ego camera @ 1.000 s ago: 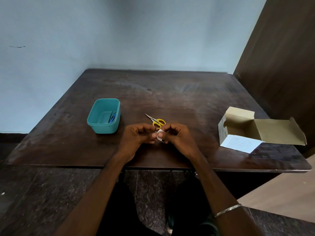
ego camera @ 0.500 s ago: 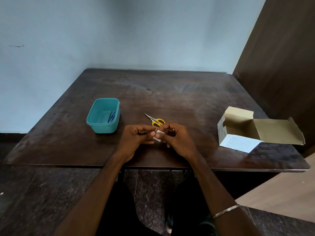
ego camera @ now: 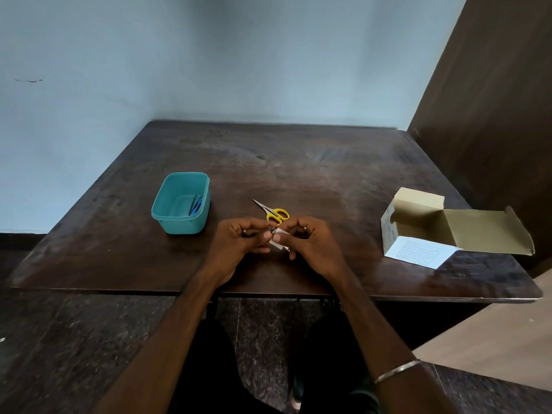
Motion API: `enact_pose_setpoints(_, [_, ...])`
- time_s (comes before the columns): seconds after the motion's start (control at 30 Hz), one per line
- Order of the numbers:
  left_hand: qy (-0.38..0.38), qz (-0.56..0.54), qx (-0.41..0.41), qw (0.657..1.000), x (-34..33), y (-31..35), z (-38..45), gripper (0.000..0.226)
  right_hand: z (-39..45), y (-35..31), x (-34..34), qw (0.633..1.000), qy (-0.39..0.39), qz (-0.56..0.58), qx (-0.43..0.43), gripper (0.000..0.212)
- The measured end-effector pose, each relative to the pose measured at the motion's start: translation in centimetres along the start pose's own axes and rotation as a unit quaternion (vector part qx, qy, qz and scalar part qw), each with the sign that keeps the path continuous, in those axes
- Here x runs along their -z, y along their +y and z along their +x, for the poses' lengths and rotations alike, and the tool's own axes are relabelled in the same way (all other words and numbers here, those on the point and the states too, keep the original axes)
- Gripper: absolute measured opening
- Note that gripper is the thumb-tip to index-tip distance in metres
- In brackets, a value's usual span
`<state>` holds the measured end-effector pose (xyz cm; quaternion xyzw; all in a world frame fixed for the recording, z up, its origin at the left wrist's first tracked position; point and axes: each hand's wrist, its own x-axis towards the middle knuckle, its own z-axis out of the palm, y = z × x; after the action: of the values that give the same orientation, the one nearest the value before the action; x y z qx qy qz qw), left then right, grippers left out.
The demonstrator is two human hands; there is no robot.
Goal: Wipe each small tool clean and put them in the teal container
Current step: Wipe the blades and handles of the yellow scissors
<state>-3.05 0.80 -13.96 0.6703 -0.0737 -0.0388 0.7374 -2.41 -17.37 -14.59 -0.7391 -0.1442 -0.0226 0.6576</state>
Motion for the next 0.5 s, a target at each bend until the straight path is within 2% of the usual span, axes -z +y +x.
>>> enact_pose_setpoints(0.17, [0.008,-0.002,-0.002,1.0,0.03,-0.12,0.05,0.024,0.17,0.53,0.15,1.0,-0.003,-0.003,0.005,0.007])
enact_pose_setpoints(0.33, [0.013,-0.011,-0.007,1.0,0.01,-0.24,0.08,0.024,0.29,0.59,0.16,1.0,-0.011,0.003,0.0,0.016])
enact_pose_setpoints(0.5, [0.008,0.001,-0.012,1.0,0.02,-0.22,0.07,0.023,0.29,0.67,0.04,1.0,0.003,0.016,-0.006,0.009])
